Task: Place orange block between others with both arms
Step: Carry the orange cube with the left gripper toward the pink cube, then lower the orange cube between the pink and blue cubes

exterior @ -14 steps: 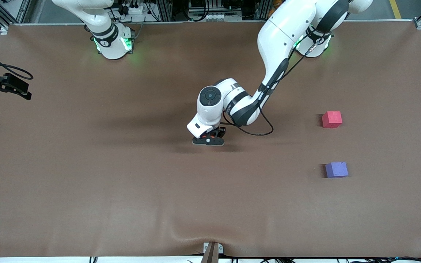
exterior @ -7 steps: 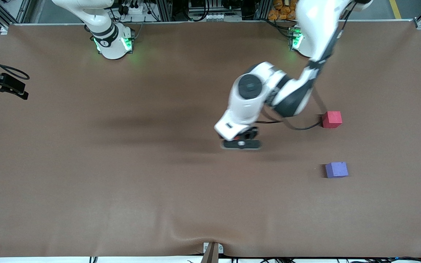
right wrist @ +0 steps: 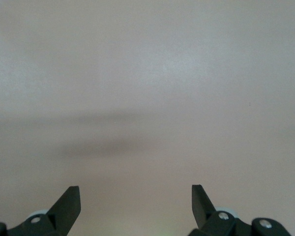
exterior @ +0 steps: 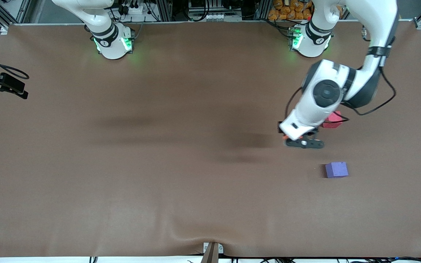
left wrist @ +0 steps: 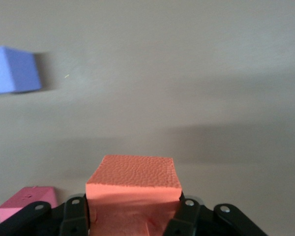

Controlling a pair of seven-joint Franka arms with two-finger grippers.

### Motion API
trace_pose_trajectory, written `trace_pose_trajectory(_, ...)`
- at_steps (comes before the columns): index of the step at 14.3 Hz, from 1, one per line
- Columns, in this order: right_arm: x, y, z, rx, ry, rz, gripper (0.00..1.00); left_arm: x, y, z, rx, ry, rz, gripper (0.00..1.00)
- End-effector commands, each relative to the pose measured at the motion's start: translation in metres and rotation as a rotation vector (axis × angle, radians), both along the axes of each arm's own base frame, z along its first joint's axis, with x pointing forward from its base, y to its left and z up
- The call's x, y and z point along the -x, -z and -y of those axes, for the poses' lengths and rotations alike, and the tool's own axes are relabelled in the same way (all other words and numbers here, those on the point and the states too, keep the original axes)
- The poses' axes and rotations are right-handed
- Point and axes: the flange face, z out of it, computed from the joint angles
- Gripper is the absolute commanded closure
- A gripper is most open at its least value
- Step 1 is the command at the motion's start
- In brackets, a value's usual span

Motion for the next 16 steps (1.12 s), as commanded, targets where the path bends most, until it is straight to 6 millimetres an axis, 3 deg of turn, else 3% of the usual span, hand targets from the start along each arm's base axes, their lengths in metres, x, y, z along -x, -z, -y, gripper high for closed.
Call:
trace_pose_trajectory(1, 0.005, -0.007, 0.001, 0.005, 0.008, 0.002, 0.00, 0.012, 0.003, -0.027, 0.005, -0.004, -0.011, 1.00)
trace_pose_trajectory(5, 0.006, -0.007, 0.001, 0.005, 0.008, -0.004, 0.00, 0.010, 0.009, -0.093, 0.006, 0.012, -0.024, 1.00)
trace_pose_trajectory(8, 0.006, -0.007, 0.001, 0.005, 0.008, -0.006, 0.00, 0.007, 0.016, -0.132, 0.013, 0.042, -0.043, 1.00)
trace_pose_trajectory(12, 0.006, -0.007, 0.000, 0.005, 0.007, -0.006, 0.00, 0.003, 0.024, -0.159, 0.025, 0.062, -0.043, 1.00)
trace_pose_trajectory(16, 0.006, -0.007, 0.000, 0.005, 0.007, -0.006, 0.00, 0.003, 0.048, -0.189, 0.037, 0.017, -0.009, 1.00)
